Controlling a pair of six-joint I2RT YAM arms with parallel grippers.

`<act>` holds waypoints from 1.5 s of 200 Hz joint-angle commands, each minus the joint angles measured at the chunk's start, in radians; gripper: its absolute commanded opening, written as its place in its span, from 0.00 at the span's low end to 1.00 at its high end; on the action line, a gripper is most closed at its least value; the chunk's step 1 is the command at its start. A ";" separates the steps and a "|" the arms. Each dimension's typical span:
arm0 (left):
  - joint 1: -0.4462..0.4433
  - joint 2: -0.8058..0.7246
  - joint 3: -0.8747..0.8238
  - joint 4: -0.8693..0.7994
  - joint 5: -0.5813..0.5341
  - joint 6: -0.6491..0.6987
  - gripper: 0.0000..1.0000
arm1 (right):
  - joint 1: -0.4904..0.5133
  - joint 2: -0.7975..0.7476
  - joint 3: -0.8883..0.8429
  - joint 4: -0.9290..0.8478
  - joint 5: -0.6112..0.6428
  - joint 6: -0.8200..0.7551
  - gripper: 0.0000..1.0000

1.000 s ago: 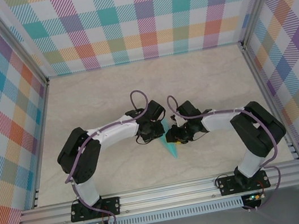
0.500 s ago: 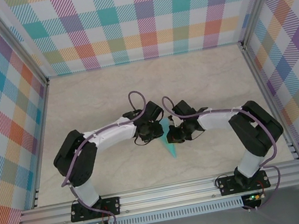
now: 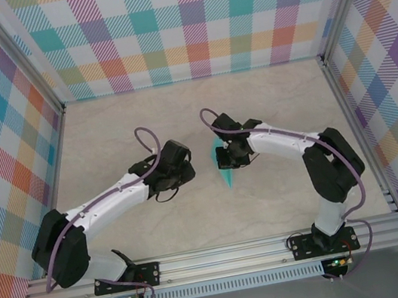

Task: Fold a paper plane with a square sheet of paper (pick it up from the middle)
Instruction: Move a paper plane to the center of the table.

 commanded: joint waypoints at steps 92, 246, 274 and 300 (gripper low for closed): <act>0.058 -0.056 -0.092 0.042 0.014 -0.016 0.40 | 0.014 0.199 0.091 -0.100 0.050 0.003 0.15; 0.064 -0.111 -0.094 0.013 -0.056 0.034 0.44 | 0.014 -0.047 0.061 -0.099 0.068 -0.017 0.40; 0.075 -0.147 -0.101 0.001 -0.092 0.050 0.45 | 0.014 -0.183 0.037 -0.114 0.156 -0.022 0.46; 0.088 -0.185 -0.107 -0.026 -0.148 0.075 0.47 | 0.014 -0.354 -0.021 -0.101 0.321 -0.042 0.52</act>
